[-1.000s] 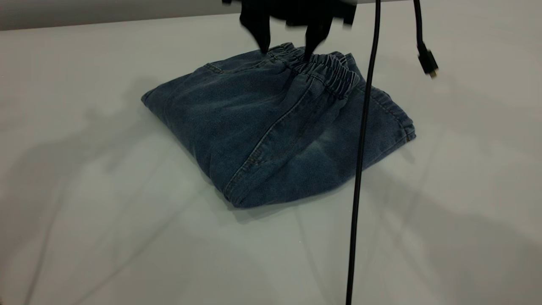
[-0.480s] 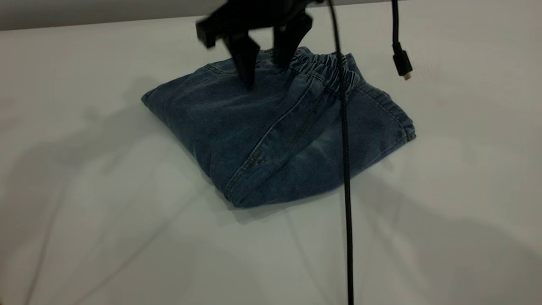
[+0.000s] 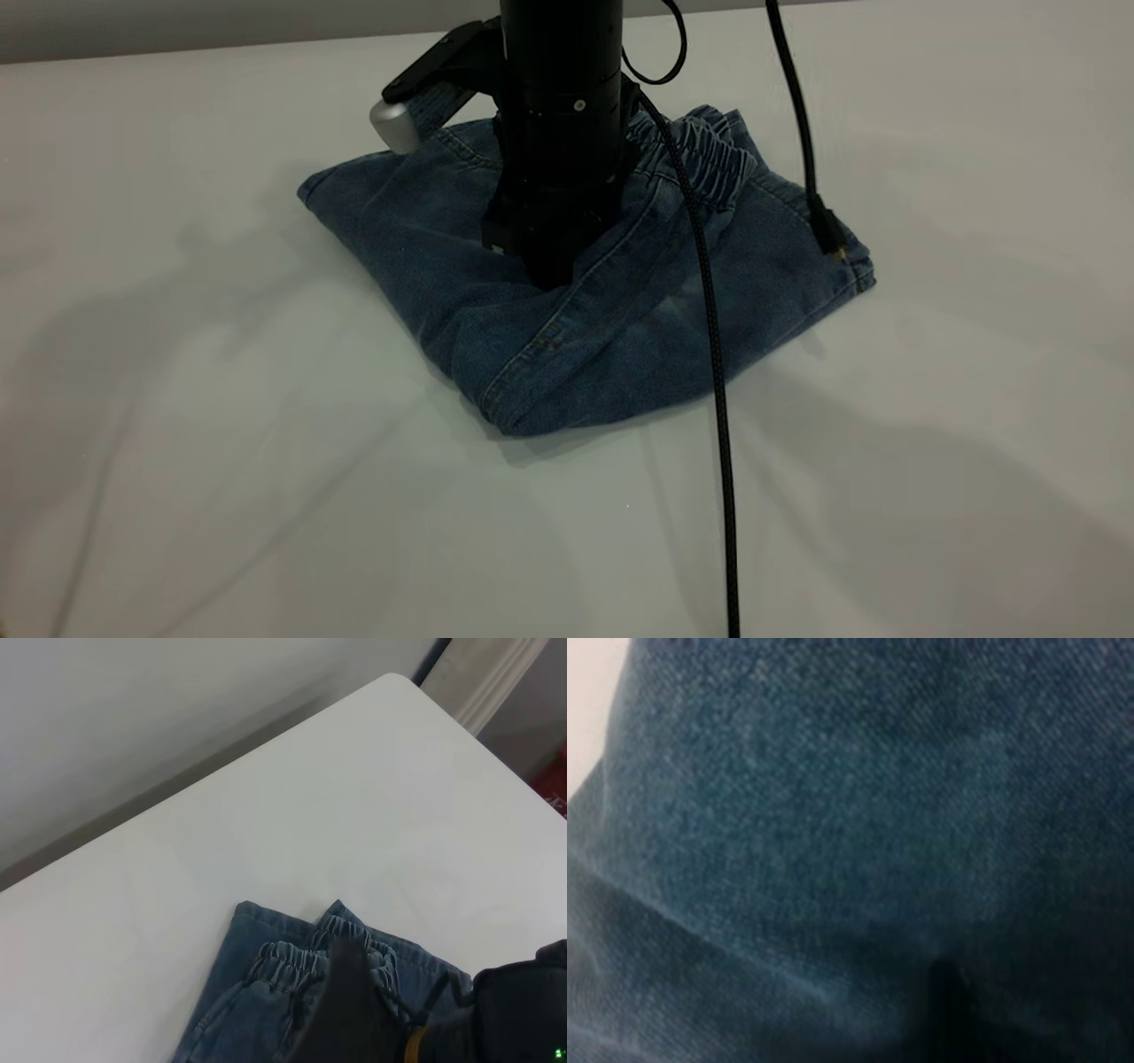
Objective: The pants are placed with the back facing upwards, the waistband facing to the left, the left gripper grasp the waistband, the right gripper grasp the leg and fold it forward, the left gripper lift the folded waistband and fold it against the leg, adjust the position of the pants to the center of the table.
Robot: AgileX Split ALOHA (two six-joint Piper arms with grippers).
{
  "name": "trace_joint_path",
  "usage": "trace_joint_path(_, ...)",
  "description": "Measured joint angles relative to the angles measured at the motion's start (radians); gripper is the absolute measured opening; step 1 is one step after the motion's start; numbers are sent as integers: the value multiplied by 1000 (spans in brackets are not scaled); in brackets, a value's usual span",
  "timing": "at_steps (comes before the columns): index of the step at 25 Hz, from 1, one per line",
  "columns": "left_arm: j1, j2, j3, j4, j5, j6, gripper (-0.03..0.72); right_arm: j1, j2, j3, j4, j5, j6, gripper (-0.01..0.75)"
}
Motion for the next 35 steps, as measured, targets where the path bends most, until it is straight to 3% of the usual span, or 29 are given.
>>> trace_joint_path(14,0,0,0,0,0,0,548,-1,3,-1,60,-59,652,359)
trace_joint_path(23,0,0,0,0,0,0,548,-1,4,0,197,-176,1034,359)
trace_joint_path(35,0,0,0,0,5,1,548,-1,-15,-3,65,-147,1398,359)
